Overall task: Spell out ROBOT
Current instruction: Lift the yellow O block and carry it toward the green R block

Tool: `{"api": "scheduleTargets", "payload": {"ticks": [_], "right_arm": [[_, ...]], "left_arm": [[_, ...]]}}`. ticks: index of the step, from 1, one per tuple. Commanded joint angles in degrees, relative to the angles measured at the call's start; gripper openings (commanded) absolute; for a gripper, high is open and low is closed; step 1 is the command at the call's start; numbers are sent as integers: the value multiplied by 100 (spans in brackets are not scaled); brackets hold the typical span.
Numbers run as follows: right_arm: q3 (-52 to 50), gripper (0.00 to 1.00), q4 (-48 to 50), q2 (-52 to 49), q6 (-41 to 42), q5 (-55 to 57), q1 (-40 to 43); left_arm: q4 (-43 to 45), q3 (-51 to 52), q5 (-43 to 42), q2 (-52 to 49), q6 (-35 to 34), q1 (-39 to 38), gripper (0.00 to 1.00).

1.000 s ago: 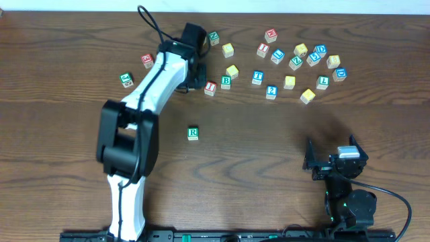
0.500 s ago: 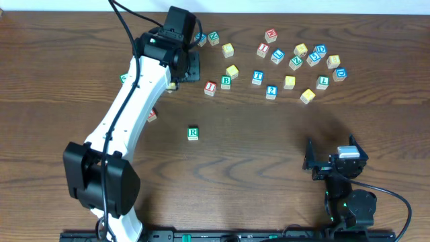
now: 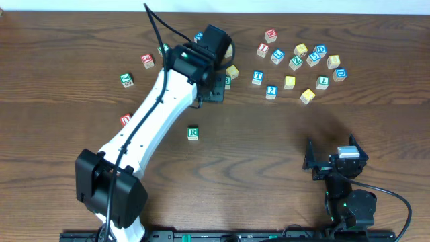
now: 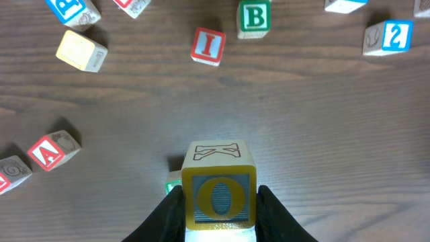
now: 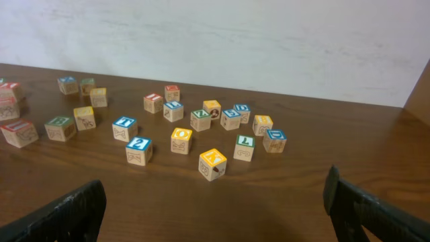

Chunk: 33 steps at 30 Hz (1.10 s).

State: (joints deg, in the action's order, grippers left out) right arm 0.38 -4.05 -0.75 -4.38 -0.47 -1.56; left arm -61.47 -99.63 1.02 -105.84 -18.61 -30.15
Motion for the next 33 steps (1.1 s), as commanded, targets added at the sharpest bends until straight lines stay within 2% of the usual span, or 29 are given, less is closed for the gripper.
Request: {"api": "scheduleTargets", "payload": {"ticks": [1,14,22,33], "right_arm": [[-7,99,-26,0,68,-33,39],[-7,99,-26,0,68,-31,39],[-7,99,-24,0,68,-31,39],[-7,99,-26,0,68,-33,39]], "left_arm": [[33,304,365,144,-256,-133,8],[1211,2103,245,542,-656,-457,8],[1482,2555,249,1117,-892,-702,8],[2299,3510,245,1150,-1215,-728,8]]}}
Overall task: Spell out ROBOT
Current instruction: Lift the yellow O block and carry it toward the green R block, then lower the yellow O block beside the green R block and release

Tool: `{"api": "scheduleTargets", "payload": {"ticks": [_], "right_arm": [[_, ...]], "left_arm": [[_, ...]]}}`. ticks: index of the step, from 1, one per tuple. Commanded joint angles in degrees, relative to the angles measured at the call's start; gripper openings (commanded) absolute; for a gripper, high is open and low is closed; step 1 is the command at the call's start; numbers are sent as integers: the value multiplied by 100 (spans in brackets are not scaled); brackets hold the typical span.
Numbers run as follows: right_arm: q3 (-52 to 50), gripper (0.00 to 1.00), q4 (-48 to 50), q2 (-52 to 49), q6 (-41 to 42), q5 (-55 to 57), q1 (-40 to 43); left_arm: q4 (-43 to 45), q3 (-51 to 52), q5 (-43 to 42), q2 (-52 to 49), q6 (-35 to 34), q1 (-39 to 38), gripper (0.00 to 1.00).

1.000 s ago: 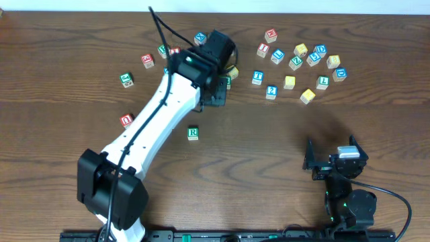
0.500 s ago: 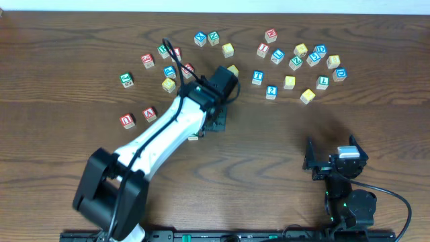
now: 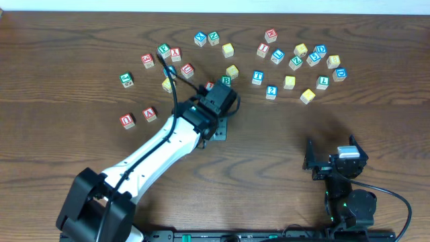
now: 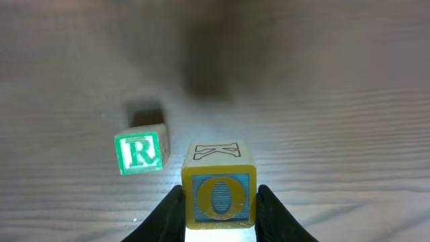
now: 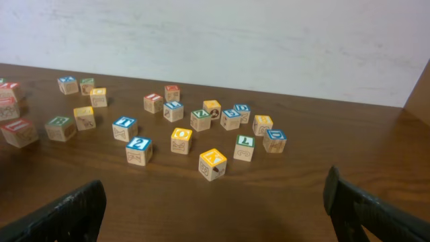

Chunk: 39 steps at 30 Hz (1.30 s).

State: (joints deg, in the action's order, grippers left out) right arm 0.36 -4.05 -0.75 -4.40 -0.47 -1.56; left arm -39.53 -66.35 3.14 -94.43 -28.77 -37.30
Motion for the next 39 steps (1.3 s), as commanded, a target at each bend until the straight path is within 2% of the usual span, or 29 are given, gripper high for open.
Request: {"api": "scheduleTargets", "payload": {"ticks": [1,12,21,39], "right_arm": [[-4,99,-26,0,70,-33,39],[-4,99,-26,0,70,-31,39],[-4,99,-26,0,70,-31,39],[-4,99,-26,0,70,-33,39]], "left_arm": [[175,247,35,9,-199,-13,8],[669,387,39,9,-175,-13,8],[1259,1001,55,9,-203,-13,8],[1443,1073,258,7,-195,-13,8]]}}
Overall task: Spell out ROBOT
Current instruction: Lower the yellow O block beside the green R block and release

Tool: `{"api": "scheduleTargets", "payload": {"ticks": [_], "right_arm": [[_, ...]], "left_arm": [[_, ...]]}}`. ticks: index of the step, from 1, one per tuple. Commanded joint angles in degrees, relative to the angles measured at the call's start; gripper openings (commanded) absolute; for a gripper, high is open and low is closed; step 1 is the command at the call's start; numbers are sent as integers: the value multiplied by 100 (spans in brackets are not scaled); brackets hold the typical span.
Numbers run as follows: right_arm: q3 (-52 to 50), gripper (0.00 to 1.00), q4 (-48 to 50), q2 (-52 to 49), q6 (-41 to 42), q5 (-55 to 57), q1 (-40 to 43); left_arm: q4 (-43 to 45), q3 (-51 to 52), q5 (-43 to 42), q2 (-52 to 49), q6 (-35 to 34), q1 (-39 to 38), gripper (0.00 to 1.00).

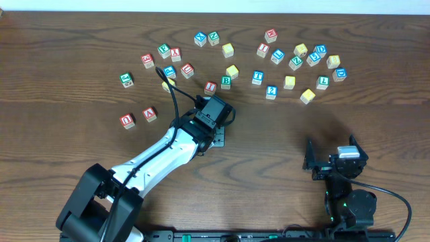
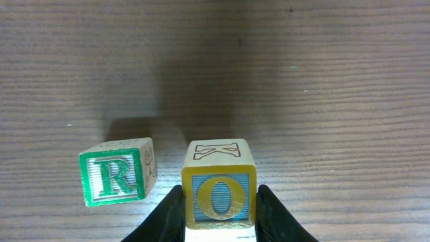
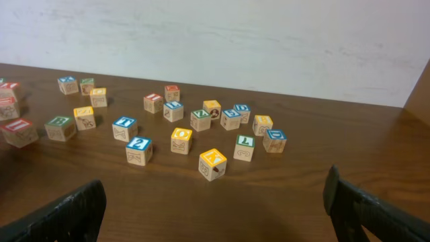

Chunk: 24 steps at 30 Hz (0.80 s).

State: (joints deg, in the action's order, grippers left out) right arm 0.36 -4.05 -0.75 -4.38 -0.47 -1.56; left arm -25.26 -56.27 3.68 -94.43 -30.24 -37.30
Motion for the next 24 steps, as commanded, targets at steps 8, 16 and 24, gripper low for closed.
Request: {"api": "scheduleTargets", "payload": {"ticks": [8,16,24], "right_arm": [[-4,99,-24,0,68,-31,39],[-4,99,-26,0,68,-31,39],[-4,99,-26,0,68,-33,39]], "left_arm": [[52,68,197,-127,-50,-13,8],[162,66,195,-428,-55,-13,9],[184,66,197,-433,-52,-13,8]]}}
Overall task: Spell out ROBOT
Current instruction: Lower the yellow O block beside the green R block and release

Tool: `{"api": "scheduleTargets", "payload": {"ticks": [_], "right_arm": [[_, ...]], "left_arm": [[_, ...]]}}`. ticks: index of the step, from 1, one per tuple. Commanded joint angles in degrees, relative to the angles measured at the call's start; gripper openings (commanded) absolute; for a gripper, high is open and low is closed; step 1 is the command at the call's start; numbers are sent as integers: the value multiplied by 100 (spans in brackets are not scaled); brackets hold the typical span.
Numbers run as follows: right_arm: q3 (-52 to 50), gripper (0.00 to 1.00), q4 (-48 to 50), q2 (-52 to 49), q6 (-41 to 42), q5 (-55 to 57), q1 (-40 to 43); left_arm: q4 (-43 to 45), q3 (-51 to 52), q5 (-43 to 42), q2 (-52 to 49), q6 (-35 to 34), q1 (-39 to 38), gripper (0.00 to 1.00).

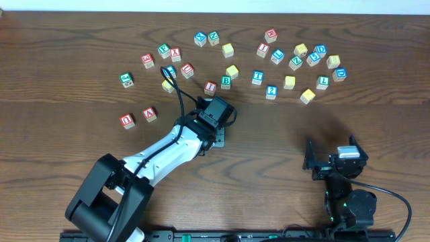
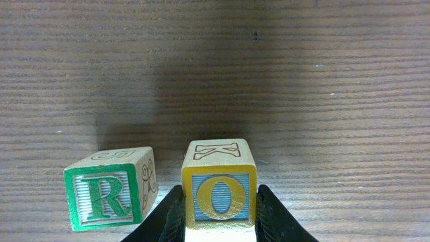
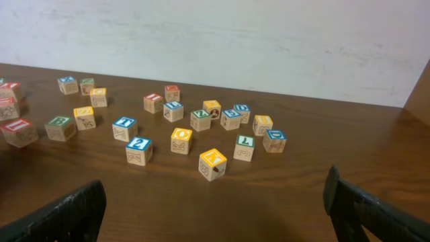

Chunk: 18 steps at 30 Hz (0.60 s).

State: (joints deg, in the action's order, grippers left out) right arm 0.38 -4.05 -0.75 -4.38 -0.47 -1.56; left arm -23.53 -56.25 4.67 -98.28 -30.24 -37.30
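My left gripper (image 2: 219, 200) is shut on a yellow block with a blue-and-gold O (image 2: 218, 176) on its face and a K on top. It hangs low over the wood, just right of the green R block (image 2: 106, 196), which is turned slightly, with a narrow gap between them. From overhead the left gripper (image 1: 213, 134) is mid-table and hides both blocks. My right gripper (image 3: 215, 202) rests open and holds nothing at the front right (image 1: 332, 163).
Several loose letter blocks lie scattered along the back, among them a green B (image 1: 226, 81), a blue T (image 1: 257, 77) and a red I (image 1: 210, 87). Two red blocks (image 1: 138, 117) sit at the left. The white left arm (image 1: 161, 151) crosses the table diagonally.
The left gripper, still holding the O block, has come lower and nearer to the R block, which looks larger in the wrist view. The right arm has not moved.
The left gripper held the O block among the scattered blocks at the back while the R block stood alone mid-table. Then it was over the R block's right side, then lower beside it, and now lower still. The right gripper stayed open throughout.
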Motion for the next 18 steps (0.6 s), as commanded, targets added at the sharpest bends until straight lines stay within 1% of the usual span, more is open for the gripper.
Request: {"api": "scheduleTargets", "payload": {"ticks": [1,8,11,18], "right_arm": [[-7,99,-26,0,68,-31,39],[-7,99,-26,0,68,-31,39],[-7,99,-26,0,68,-33,39],[-7,99,-24,0,68,-31,39]], "left_arm": [[13,63,98,-48,-52,-13,8],[9,66,125,-50,-57,-13,8],[7,76,254,-52,-140,-13,8],[-35,98,254,-55,-297,-13,8]]}}
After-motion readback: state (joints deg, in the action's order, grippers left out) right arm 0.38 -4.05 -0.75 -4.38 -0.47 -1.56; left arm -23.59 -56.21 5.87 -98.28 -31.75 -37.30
